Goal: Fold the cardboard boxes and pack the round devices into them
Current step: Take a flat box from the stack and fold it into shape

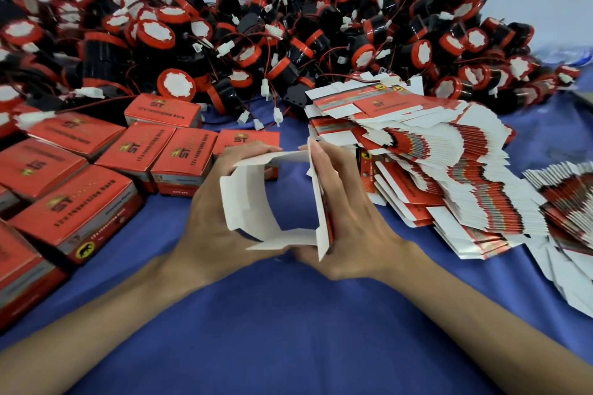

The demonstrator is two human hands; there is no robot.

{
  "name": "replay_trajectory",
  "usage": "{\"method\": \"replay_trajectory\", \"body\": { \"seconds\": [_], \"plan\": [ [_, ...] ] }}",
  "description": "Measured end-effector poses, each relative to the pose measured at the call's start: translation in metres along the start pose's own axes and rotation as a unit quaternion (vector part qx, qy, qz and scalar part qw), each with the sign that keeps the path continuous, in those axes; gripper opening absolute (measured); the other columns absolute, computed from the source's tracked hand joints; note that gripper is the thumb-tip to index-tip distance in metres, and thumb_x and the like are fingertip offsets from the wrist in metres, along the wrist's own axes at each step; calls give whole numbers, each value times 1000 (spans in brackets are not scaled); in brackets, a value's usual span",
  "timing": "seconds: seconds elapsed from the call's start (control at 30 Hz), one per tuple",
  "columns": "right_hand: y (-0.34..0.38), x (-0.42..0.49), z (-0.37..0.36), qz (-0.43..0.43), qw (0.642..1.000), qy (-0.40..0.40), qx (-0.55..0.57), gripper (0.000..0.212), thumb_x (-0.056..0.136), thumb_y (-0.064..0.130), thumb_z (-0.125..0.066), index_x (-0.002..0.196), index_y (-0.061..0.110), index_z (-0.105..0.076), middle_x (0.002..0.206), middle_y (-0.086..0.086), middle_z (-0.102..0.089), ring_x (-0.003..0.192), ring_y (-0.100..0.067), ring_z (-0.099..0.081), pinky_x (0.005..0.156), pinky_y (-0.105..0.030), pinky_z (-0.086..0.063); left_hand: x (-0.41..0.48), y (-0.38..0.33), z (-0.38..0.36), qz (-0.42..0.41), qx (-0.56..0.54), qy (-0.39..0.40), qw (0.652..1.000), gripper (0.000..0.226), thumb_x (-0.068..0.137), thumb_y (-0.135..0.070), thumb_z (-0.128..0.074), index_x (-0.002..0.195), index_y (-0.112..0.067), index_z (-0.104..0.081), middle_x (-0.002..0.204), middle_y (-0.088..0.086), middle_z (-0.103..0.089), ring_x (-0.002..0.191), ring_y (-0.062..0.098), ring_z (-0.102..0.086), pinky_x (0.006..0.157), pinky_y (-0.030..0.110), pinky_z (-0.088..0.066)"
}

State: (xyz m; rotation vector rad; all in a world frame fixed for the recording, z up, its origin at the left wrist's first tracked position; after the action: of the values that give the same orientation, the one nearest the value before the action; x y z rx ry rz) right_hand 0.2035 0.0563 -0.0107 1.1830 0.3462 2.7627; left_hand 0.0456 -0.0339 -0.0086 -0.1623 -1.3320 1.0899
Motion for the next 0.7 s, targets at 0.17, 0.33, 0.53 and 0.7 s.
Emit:
{"method": "replay_trajectory", "body": {
  "seconds": [0.17,0.33,0.53,0.7],
  "plan": [
    [-2,0,7,2,999,21,26,95,76,35,-61,148,17,-3,149,-7,-12,141,-23,-18,112,-35,-24,-1,-1,-1,50,13,26,998,82,59,-37,-81,127,-4,-50,130,9,-55,123,22,-53,99,44,-47],
    [-1,1,9,29,999,14,35,96,77,38,-54,153,22,3,149,-9,-13,142,-23,-18,112,-33,-21,-3,-1,0,6,43,16,999,81,60,-42,-76,130,-21,-42,131,-34,-44,122,-8,-46,97,15,-42],
    [1,3,9,-10,992,-116,43,88,84,50,-63,149,13,-16,139,-1,-30,132,-19,-33,107,-31,-32,-2,4,-5,-12,58,27,998,66,87,-47,-63,134,-6,-40,135,-38,-36,121,-19,-36,94,1,-33],
    [5,5,6,-139,964,-220,52,86,67,47,-79,130,14,-31,120,-12,-38,109,-26,-47,89,-25,-44,-8,-7,-5,-22,38,81,996,91,84,-19,-67,151,-19,-7,147,20,-32,141,16,-33,113,29,-32]
  ]
}}
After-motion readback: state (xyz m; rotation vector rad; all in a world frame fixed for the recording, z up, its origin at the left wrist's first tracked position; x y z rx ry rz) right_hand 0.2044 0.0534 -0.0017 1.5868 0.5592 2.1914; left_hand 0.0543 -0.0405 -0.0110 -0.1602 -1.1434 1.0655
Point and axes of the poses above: each hand's wrist, its own x-axis towards the middle knuckle, its own z-axis out of the back of the hand, y = z × x, the point moved 1 cm from there along x, towards the middle knuckle
